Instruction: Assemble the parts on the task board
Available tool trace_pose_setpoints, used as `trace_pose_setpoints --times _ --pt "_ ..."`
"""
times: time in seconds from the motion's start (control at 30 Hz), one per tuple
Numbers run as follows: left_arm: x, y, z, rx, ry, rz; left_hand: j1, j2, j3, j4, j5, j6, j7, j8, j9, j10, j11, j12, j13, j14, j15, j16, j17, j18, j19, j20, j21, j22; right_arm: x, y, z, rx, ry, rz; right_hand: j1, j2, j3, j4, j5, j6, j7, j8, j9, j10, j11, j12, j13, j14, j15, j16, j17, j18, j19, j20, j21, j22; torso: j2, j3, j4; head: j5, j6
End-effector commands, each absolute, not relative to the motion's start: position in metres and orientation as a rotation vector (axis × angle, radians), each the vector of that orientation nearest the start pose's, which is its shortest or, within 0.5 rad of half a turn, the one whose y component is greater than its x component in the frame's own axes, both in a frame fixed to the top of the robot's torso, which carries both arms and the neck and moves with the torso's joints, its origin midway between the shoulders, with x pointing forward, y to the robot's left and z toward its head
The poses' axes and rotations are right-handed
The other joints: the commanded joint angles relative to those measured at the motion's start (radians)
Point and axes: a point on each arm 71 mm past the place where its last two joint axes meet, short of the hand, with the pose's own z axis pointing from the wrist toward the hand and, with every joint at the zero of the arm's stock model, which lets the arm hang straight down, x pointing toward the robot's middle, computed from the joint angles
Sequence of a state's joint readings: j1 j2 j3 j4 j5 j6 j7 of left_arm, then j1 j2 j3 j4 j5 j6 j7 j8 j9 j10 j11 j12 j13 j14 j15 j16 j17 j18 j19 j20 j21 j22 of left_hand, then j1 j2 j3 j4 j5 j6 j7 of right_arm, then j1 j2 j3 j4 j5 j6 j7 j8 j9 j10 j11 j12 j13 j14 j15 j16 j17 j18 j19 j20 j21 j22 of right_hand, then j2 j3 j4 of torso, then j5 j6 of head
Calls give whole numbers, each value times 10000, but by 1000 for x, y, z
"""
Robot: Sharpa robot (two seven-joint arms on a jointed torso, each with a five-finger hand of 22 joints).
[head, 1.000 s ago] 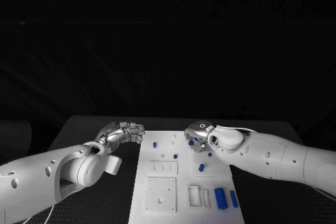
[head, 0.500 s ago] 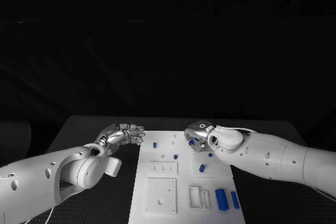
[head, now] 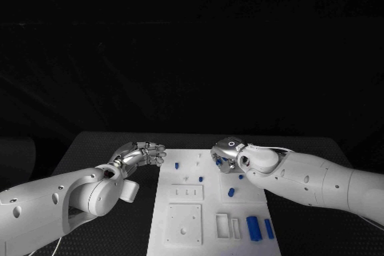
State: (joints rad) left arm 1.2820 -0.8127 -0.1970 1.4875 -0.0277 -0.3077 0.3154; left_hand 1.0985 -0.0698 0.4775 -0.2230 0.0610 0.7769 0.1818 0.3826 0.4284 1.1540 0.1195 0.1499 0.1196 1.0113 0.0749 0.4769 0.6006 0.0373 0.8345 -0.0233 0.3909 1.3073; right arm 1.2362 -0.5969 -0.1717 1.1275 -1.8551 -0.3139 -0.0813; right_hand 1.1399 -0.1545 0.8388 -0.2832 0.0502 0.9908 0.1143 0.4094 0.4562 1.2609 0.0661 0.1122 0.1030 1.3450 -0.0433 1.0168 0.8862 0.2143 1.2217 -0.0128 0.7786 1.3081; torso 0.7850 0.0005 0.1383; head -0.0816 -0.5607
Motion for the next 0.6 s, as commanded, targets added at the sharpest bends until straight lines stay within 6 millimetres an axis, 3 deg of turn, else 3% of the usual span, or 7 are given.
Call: trace_pose_setpoints --times 0.03,0.6 --pt "489 204 -201 -10681 16066 -14384 -100 -22 35 -36 14 65 32 -66 -12 -15 77 -70 -9 18 2 34 10 155 -42 -23 44 238 536 -182 -232 -6154 15619 2882 49 187 24 -40 -14 102 -11 50 66 454 -77 59 93 -40 -108 65 2 475 -15 -82 95 252 24 3 7 -6 35" --pt "489 202 -201 -10687 16111 -14395 -114 -38 47 -49 14 56 38 -86 -13 -30 88 -105 -17 11 4 28 18 158 -54 -22 57 237 528 -158 -220 -5696 14380 3316 70 81 133 -33 -15 327 -93 79 151 694 -171 71 233 -114 -201 174 -87 475 -1 -106 500 243 82 15 0 47 236"
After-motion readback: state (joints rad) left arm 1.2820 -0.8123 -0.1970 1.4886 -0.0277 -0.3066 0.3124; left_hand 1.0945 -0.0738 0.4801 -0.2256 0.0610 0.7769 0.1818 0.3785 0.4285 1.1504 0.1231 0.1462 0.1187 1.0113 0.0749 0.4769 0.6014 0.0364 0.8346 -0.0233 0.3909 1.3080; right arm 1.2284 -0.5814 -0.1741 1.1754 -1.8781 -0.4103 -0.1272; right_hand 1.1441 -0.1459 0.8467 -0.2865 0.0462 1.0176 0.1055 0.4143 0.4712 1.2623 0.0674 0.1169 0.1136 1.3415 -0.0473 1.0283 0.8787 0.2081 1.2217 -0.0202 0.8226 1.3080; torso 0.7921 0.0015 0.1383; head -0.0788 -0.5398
